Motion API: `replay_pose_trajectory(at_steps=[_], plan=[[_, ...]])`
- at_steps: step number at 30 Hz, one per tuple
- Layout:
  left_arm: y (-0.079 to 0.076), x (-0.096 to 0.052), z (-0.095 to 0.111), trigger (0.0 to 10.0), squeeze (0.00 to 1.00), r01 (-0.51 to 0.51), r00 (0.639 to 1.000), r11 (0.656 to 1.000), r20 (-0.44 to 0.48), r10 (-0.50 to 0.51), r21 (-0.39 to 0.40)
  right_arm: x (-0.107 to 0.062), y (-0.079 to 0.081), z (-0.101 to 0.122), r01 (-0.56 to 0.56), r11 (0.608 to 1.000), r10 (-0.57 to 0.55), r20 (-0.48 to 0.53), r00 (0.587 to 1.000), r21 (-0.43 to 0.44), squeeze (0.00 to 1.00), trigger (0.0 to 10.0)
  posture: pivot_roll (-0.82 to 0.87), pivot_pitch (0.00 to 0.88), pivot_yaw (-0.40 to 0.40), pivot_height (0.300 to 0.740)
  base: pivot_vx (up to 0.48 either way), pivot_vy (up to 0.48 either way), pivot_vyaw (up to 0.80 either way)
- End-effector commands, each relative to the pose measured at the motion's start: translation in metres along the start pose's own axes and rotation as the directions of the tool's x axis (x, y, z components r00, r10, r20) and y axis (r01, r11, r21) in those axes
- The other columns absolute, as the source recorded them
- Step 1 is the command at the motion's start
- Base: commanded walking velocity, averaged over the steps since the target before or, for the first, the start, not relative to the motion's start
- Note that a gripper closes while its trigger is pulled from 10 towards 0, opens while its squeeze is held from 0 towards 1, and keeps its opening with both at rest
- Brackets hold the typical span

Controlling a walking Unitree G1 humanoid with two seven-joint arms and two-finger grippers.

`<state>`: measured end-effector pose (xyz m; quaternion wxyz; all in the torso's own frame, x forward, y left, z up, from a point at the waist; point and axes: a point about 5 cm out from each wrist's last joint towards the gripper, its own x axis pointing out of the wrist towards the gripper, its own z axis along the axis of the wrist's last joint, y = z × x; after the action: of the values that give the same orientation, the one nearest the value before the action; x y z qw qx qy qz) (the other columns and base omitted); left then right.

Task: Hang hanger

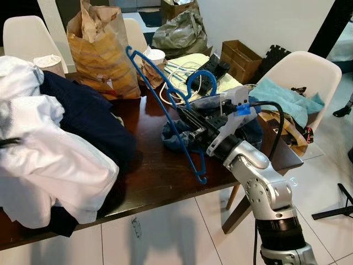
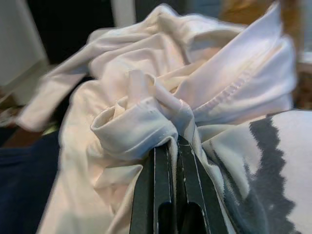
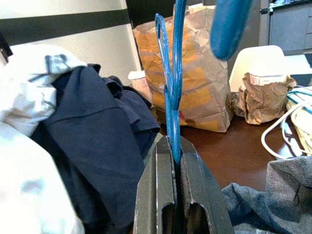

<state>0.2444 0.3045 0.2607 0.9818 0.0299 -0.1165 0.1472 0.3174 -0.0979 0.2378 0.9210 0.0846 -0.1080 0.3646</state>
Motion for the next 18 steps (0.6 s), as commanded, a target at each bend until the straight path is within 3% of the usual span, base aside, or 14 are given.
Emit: replay_pose_trajectory(at_steps=[1,8,12,13,14,15,16,17,18], plan=[[-0.015,-0.001,-0.006,0.0,0.00,0.077,0.997,0.997,-0.008,-0.077,-0.008,0.000,-0.002,-0.001,0.002,1.000,-0.002,-0.004,1.000,-0.011,0.00,10.0,-0.03,0.105,-0.026,0.740,0.000,0.000,0.00],[-0.048,-0.005,0.003,0.0,0.00,0.256,0.965,0.966,0.062,-0.253,-0.038,0.000,-0.004,-0.001,0.003,1.000,-0.003,-0.003,1.000,-0.019,0.00,10.0,-0.03,0.097,-0.022,0.740,0.000,0.000,0.00],[-0.049,-0.005,0.009,0.0,0.00,0.266,0.961,0.962,0.100,-0.259,-0.056,0.000,-0.003,-0.001,0.003,1.000,-0.003,-0.002,1.000,-0.019,0.00,10.0,-0.03,0.095,-0.021,0.740,0.000,0.000,0.00],[-0.055,-0.007,0.034,0.0,0.00,0.357,0.922,0.926,0.204,-0.329,-0.119,0.001,-0.003,-0.002,0.004,1.000,-0.004,0.000,1.000,-0.015,0.00,10.0,-0.03,0.095,-0.019,0.740,0.000,0.000,0.00],[-0.059,-0.009,0.043,0.0,0.00,0.409,0.896,0.903,0.244,-0.370,-0.134,0.001,-0.003,-0.002,0.004,1.000,-0.004,0.000,1.000,-0.013,0.00,10.0,-0.03,0.095,-0.019,0.740,0.000,0.000,0.00],[-0.059,-0.009,0.043,0.0,0.00,0.409,0.896,0.903,0.244,-0.370,-0.134,0.001,-0.003,-0.002,0.004,1.000,-0.004,0.000,1.000,-0.013,0.00,10.0,-0.03,0.095,-0.019,0.740,0.000,0.000,0.00],[-0.066,-0.013,0.062,0.0,0.00,0.487,0.847,0.863,0.312,-0.430,-0.134,0.001,-0.003,-0.002,0.007,1.000,-0.007,0.002,1.000,-0.008,0.00,10.0,-0.03,0.096,-0.020,0.740,0.000,0.000,0.00],[-0.066,-0.013,0.062,0.0,0.00,0.487,0.847,0.863,0.312,-0.430,-0.134,0.001,-0.003,-0.002,0.007,1.000,-0.007,0.002,1.000,-0.008,0.00,10.0,-0.03,0.096,-0.020,0.740,0.000,0.000,0.00],[-0.072,-0.018,0.079,0.0,0.00,0.556,0.794,0.823,0.370,-0.482,-0.120,0.001,-0.004,-0.002,0.010,1.000,-0.010,0.005,1.000,-0.003,0.00,10.0,-0.02,0.096,-0.019,0.740,0.000,0.000,0.00]])
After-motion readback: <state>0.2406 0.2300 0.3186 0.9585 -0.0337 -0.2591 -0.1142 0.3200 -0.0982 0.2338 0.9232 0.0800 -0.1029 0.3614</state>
